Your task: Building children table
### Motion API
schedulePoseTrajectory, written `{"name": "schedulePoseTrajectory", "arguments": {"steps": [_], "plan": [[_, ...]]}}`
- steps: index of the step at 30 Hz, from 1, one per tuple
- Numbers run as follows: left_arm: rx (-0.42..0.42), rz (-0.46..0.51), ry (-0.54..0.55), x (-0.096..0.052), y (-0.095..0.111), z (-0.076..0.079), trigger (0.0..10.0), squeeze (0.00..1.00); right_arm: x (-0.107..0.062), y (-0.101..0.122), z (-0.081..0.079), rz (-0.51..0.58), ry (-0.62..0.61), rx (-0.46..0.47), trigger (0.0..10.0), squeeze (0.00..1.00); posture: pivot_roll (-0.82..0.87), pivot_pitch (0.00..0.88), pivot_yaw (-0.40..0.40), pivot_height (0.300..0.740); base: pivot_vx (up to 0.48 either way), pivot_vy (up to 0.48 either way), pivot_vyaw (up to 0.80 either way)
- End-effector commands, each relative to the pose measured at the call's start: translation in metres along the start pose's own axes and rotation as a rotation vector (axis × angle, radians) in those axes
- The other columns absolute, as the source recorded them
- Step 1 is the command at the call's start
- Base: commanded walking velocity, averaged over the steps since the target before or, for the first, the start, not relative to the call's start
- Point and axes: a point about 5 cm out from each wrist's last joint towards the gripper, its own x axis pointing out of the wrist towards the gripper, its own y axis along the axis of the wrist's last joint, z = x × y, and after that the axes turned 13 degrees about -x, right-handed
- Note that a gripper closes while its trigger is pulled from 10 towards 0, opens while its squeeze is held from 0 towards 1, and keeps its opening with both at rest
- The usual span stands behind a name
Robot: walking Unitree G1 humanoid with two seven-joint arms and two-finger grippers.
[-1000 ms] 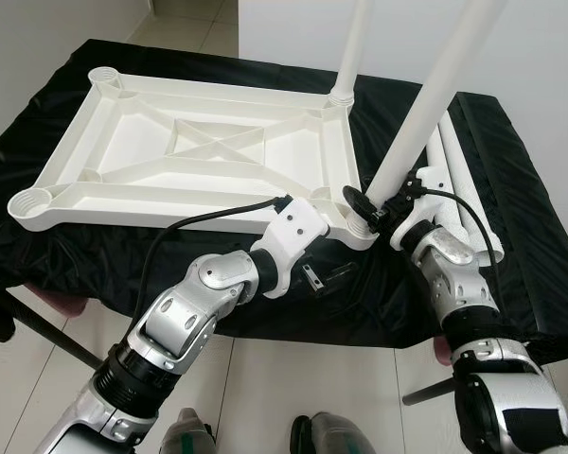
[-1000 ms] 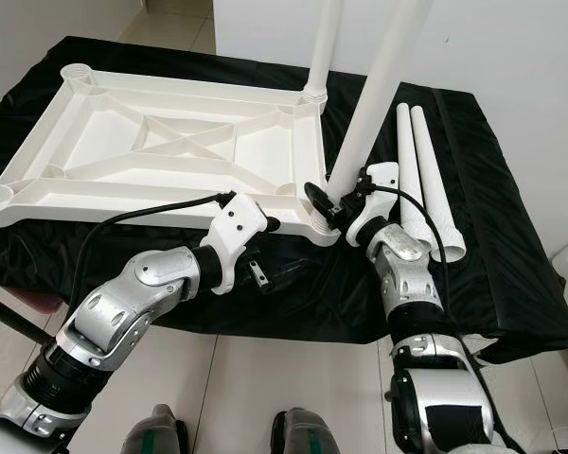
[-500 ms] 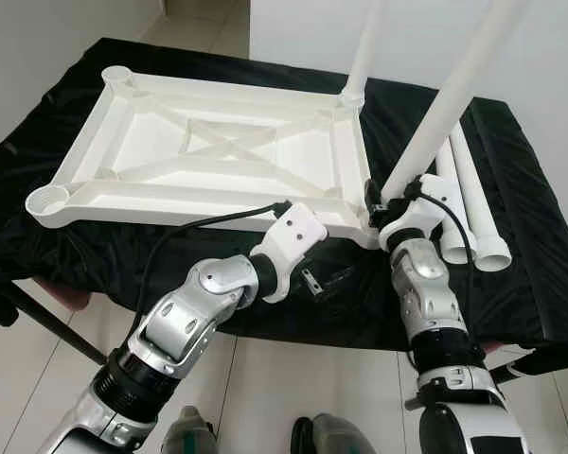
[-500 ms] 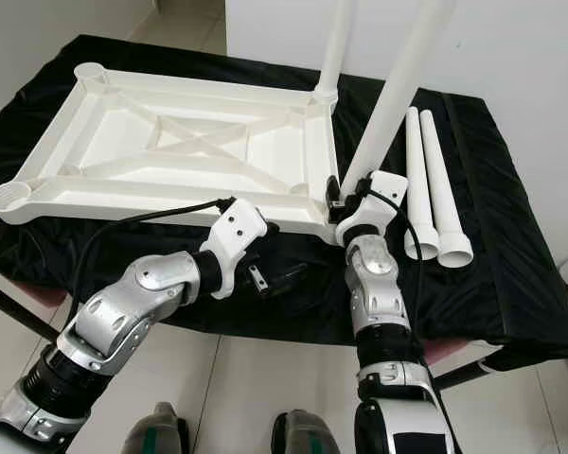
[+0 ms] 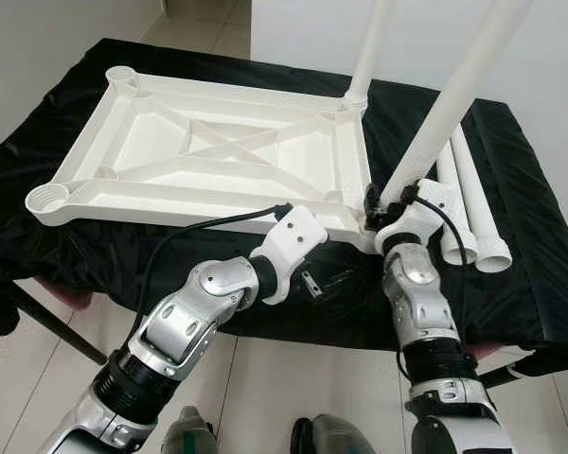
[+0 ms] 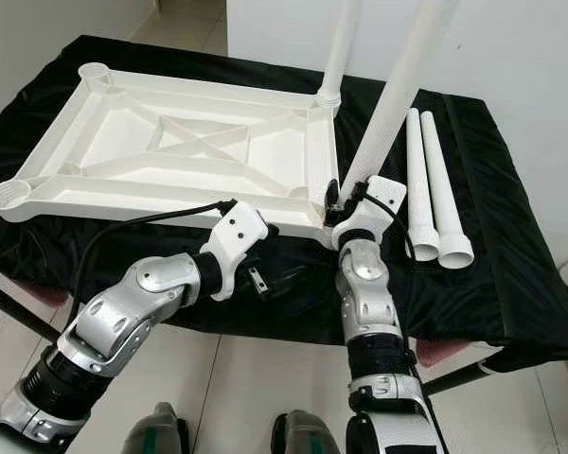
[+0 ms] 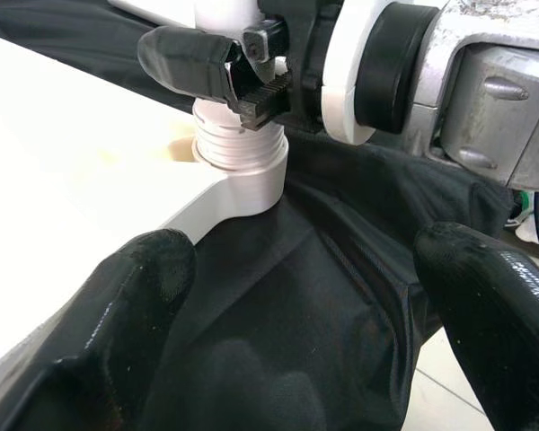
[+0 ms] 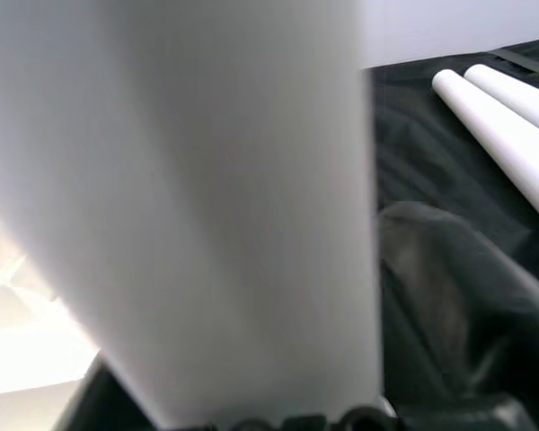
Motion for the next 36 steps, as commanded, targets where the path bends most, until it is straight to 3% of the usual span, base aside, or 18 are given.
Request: {"name": "schedulePoseTrajectory", "arguments": {"steps": [1,8,9,17,22,29,36], "plan": [[0.029,-0.014,-0.035,0.001,-0.002,0.002,10.0,0.0,-0.004,-0.006,0.008,-0.023,-0.007,0.009,10.0,1.0,-0.03,0.0,-0.063,0.74,0.0,0.0,0.0],[0.034,-0.014,-0.019,0.0,-0.003,-0.002,10.0,0.0,-0.01,0.0,0.009,0.038,0.092,0.051,10.0,1.0,-0.03,0.001,-0.062,0.74,0.0,0.0,0.0],[0.04,-0.012,-0.011,0.0,-0.003,-0.004,10.0,0.0,-0.011,0.001,0.01,0.048,0.112,0.056,10.0,0.0,-0.03,0.002,-0.062,0.74,0.0,0.0,0.0],[0.035,0.002,0.082,0.006,-0.002,-0.024,10.0,0.0,-0.016,0.002,0.021,0.067,0.122,0.026,10.0,0.0,-0.04,0.01,-0.063,0.74,0.0,0.0,0.0],[0.024,0.017,0.171,0.021,0.0,-0.041,10.0,0.0,-0.027,0.0,0.028,0.082,0.132,0.007,10.0,0.0,-0.06,0.02,-0.047,0.74,0.0,0.0,0.0],[0.024,0.011,0.193,0.031,0.0,-0.045,10.0,0.0,-0.037,-0.006,0.032,0.065,0.135,0.007,10.0,0.0,-0.08,0.034,-0.034,0.74,0.0,0.0,0.0],[0.081,-0.042,0.208,0.047,-0.005,-0.054,10.0,0.0,-0.041,-0.001,0.038,0.079,0.108,0.005,10.0,0.0,-0.11,0.05,-0.009,0.74,0.0,0.0,0.0]]}}
